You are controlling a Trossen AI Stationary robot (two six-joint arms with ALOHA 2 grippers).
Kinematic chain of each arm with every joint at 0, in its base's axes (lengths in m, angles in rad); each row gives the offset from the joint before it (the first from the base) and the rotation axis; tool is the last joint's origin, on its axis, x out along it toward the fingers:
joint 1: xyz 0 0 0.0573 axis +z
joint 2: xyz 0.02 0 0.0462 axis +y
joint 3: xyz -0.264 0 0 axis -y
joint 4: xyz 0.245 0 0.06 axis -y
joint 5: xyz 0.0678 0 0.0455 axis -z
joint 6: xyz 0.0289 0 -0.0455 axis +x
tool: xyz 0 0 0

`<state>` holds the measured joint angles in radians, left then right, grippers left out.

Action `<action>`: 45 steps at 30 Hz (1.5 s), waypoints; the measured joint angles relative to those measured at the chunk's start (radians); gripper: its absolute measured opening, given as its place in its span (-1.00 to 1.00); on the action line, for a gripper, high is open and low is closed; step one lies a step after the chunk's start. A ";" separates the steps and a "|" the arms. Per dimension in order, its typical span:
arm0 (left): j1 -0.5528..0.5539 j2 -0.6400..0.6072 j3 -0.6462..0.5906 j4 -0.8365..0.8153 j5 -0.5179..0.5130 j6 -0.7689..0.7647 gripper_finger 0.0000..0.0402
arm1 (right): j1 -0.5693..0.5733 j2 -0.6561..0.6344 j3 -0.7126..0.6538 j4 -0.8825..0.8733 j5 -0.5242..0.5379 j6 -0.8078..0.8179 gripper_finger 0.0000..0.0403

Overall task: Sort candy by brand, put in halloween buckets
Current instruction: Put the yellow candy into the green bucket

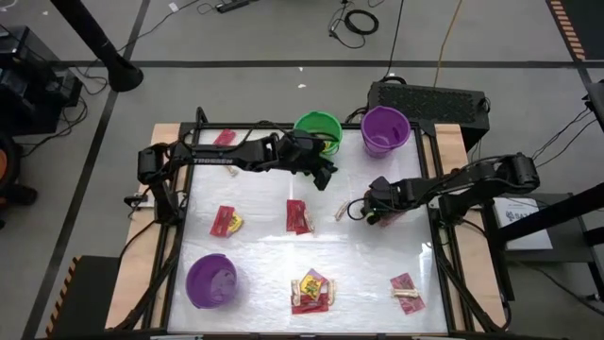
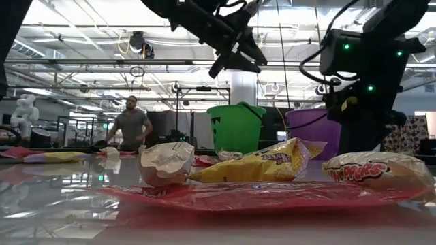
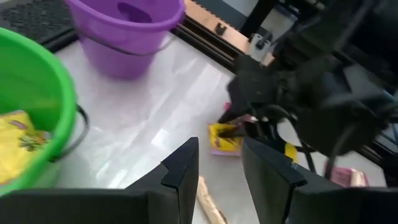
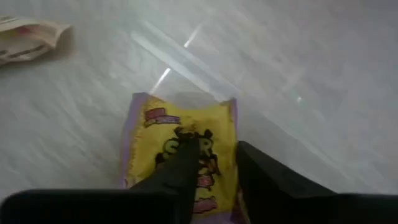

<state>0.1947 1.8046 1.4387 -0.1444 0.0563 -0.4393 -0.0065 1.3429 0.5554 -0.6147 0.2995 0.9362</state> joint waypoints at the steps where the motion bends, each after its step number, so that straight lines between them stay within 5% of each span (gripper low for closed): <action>1: -0.007 0.000 0.000 0.000 0.000 0.000 -0.36 | -0.001 0.000 -0.005 0.013 -0.003 -0.013 -0.57; 6: -0.042 -0.011 -0.001 -0.007 0.021 -0.001 -0.36 | 0.000 -0.026 -0.009 0.033 -0.016 -0.073 -0.95; 15: -0.127 -0.153 -0.001 -0.168 0.135 0.102 -0.36 | 0.043 -0.170 0.090 0.066 -0.018 -0.077 -0.99; 27: -0.238 -0.226 -0.217 0.035 0.058 0.142 -0.36 | 0.258 -0.192 0.104 0.566 0.027 -0.057 -1.00; 38: -0.366 -0.216 -0.278 0.111 -0.042 0.916 -0.36 | 0.335 -0.134 0.105 0.645 0.030 0.205 -1.00; 45: -0.373 -0.212 -0.277 0.218 -0.149 1.234 -0.36 | 0.288 -0.134 0.105 0.649 -0.046 0.229 -1.00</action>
<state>-0.1786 1.5929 1.1614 0.0739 -0.0926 0.7948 0.2818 1.2091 0.6601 0.0345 0.2535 1.1649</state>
